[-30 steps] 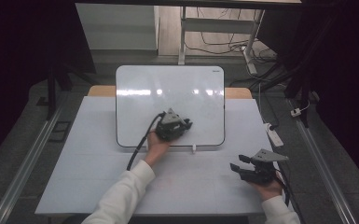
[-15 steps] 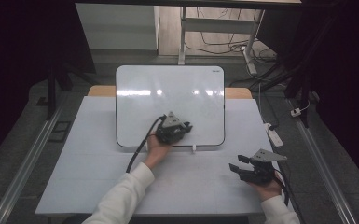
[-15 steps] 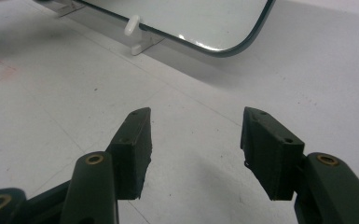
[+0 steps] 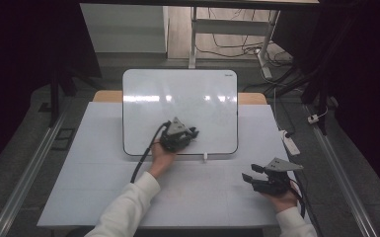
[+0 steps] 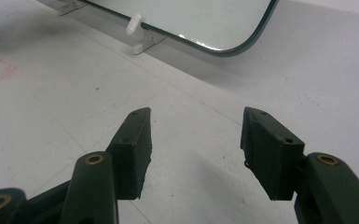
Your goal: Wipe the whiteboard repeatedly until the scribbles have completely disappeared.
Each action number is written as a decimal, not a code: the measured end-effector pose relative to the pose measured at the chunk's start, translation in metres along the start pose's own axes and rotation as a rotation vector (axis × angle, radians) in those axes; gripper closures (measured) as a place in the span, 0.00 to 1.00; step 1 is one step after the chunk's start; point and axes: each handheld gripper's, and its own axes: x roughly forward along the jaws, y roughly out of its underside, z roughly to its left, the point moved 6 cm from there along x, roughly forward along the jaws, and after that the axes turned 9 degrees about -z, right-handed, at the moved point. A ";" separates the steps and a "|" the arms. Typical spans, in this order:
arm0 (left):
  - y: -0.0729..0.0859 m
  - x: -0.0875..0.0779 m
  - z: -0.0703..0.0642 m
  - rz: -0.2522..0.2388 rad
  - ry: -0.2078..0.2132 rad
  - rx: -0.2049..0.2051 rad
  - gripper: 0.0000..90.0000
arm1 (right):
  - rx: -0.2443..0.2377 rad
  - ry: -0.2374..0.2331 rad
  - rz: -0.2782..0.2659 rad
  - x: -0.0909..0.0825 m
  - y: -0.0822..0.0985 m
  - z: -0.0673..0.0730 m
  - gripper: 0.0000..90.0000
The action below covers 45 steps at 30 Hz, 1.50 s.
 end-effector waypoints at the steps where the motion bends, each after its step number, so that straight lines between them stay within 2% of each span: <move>1: -0.002 -0.005 0.009 -0.012 -0.018 -0.021 0.87 | -0.001 0.001 -0.001 0.000 0.000 0.000 0.48; 3: -0.001 -0.009 0.013 -0.018 -0.012 -0.043 0.87 | 0.001 -0.001 0.000 0.001 0.000 0.000 0.48; 4: 0.002 -0.008 0.009 -0.012 -0.008 -0.034 0.87 | 0.000 -0.003 0.002 0.001 0.000 0.000 0.48; 6: 0.010 -0.001 -0.009 0.006 0.035 -0.026 0.87 | -0.002 -0.005 0.006 0.002 0.001 0.001 0.48; 9: 0.023 0.014 -0.040 0.044 0.097 0.029 0.87 | -0.007 -0.005 0.007 0.003 0.000 0.002 0.48; 11: 0.022 0.015 -0.044 0.063 0.085 0.082 0.87 | -0.005 -0.005 0.007 0.002 0.000 0.002 0.48; 13: 0.016 0.011 -0.032 0.051 0.060 0.073 0.87 | -0.006 -0.004 0.006 0.002 0.000 0.002 0.48; 17: 0.000 -0.008 0.009 -0.011 -0.024 -0.021 0.87 | -0.003 -0.003 0.003 0.001 0.000 0.001 0.48; 19: -0.001 -0.013 0.016 -0.022 -0.030 -0.046 0.87 | -0.004 -0.005 0.005 0.002 0.000 0.001 0.48; 21: 0.003 -0.010 0.009 -0.014 -0.014 -0.044 0.87 | -0.007 -0.008 0.007 0.003 0.001 0.002 0.48; 23: 0.011 -0.003 -0.008 0.012 0.035 -0.032 0.87 | -0.007 -0.009 0.009 0.003 0.001 0.003 0.48; 25: 0.020 0.005 -0.027 0.040 0.077 -0.003 0.87 | -0.008 -0.010 0.010 0.004 0.001 0.003 0.48; 27: 0.023 0.008 -0.035 0.058 0.087 0.031 0.87 | -0.010 -0.009 0.009 0.004 0.000 0.003 0.48; 28: 0.022 0.007 -0.034 0.064 0.085 0.040 0.87 | -0.009 -0.008 0.010 0.004 0.000 0.003 0.48; 30: 0.017 0.001 -0.021 0.053 0.058 0.033 0.87 | -0.006 -0.006 0.008 0.003 0.000 0.003 0.48; 34: 0.000 -0.023 0.024 -0.004 -0.049 -0.038 0.87 | -0.005 -0.007 0.006 0.003 0.000 0.002 0.48; 36: -0.001 -0.025 0.027 -0.012 -0.054 -0.051 0.87 | -0.006 -0.009 0.007 0.003 0.000 0.003 0.48; 38: 0.003 -0.021 0.018 -0.002 -0.033 -0.046 0.87 | -0.008 -0.011 0.008 0.004 0.001 0.003 0.48; 43: 0.023 0.004 -0.030 0.056 0.080 0.017 0.87 | -0.011 -0.012 0.011 0.005 0.001 0.004 0.48; 45: 0.023 0.004 -0.033 0.074 0.076 0.057 0.87 | -0.011 -0.010 0.012 0.004 0.001 0.004 0.48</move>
